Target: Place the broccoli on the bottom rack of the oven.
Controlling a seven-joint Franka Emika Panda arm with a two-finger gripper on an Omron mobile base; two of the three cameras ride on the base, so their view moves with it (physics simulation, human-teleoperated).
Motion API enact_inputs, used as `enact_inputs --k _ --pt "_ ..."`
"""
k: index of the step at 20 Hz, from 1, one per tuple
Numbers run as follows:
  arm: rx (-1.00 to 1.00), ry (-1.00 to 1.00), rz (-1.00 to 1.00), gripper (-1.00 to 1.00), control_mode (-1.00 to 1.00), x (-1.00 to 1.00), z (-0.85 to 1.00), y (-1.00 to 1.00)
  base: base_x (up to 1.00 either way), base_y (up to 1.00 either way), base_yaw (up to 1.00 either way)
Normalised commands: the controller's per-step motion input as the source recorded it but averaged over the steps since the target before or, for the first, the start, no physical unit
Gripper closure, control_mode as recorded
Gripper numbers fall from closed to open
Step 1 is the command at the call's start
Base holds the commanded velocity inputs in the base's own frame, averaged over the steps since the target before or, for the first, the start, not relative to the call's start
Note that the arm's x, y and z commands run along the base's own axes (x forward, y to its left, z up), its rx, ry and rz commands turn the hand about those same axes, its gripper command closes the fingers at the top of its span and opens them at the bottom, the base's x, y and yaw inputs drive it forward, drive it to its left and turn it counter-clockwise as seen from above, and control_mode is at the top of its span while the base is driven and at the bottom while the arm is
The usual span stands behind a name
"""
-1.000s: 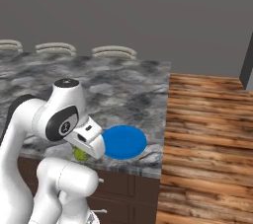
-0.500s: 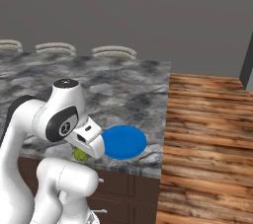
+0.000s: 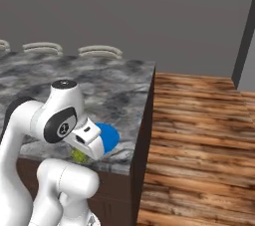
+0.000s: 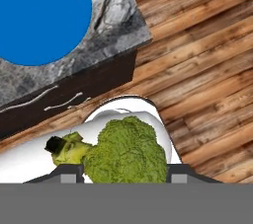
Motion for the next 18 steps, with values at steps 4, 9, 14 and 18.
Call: enact_inputs --k 4,9,14,18 --pt "0.0 0.0 0.0 1.0 1.0 0.0 0.0 0.0 0.0 -1.0 0.0" --pt "0.0 0.0 0.0 1.0 1.0 0.0 0.0 0.0 0.0 -1.0 0.0" --pt "0.0 0.0 0.0 1.0 1.0 0.0 0.0 0.0 0.05 -0.93 -0.01" --pt "0.0 0.0 0.0 1.0 1.0 0.0 0.0 0.0 0.79 -0.56 -0.24"
